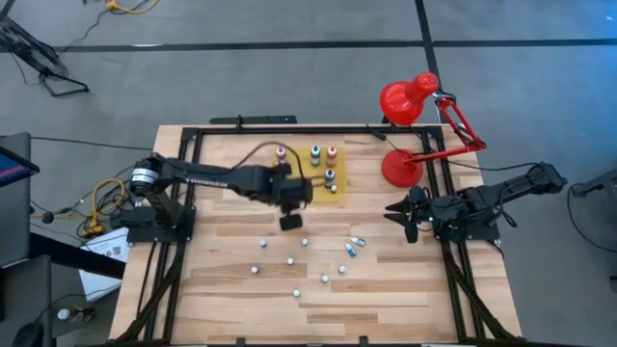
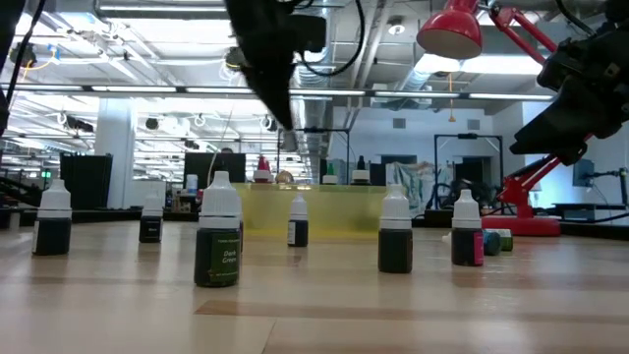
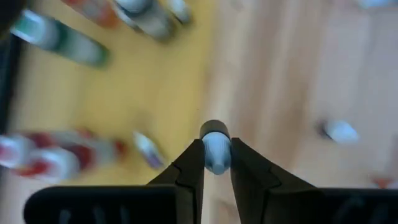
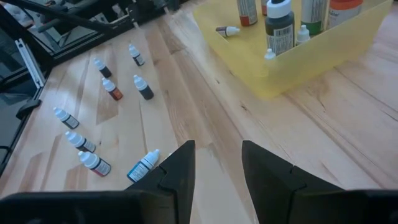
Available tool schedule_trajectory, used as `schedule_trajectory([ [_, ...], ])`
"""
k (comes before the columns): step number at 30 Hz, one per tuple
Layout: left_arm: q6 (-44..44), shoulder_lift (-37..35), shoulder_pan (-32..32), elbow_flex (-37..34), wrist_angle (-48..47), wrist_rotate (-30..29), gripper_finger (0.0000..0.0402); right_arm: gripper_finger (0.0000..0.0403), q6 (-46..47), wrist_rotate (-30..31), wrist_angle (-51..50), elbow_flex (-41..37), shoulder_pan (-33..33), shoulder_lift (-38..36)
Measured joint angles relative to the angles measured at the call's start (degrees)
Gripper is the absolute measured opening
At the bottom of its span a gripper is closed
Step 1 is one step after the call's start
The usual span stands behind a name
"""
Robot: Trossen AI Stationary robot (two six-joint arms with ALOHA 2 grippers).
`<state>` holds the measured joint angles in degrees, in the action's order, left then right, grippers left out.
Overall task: Pick & Place food coloring
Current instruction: Put the small white food coloring in the bin
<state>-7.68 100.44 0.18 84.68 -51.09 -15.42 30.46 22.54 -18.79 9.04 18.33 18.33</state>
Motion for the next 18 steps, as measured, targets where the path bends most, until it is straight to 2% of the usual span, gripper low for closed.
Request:
schedule_trajectory([
  [4, 4.0, 0.0, 5.4, 1.0, 4.1, -0.8, 0.0049, 0.0122, 0.0, 0.0, 0.0, 0.0, 0.0, 0.0],
  [10, 6.3, 3.3, 14.8, 1.1, 7.5, 7.4, 0.0048, 0.0122, 0.0, 0.0, 0.0, 0.0, 0.0, 0.0],
  [14, 8.3, 7.8, 19.1, 4.1, 5.1, 11.8, 0.0048, 0.0122, 0.0, 0.0, 0.0, 0.0, 0.0, 0.0],
  [18, 11.4, 12.6, 21.6, 8.9, 0.1, 11.3, 0.0048, 0.0122, 0.0, 0.0, 0.0, 0.0, 0.0, 0.0],
])
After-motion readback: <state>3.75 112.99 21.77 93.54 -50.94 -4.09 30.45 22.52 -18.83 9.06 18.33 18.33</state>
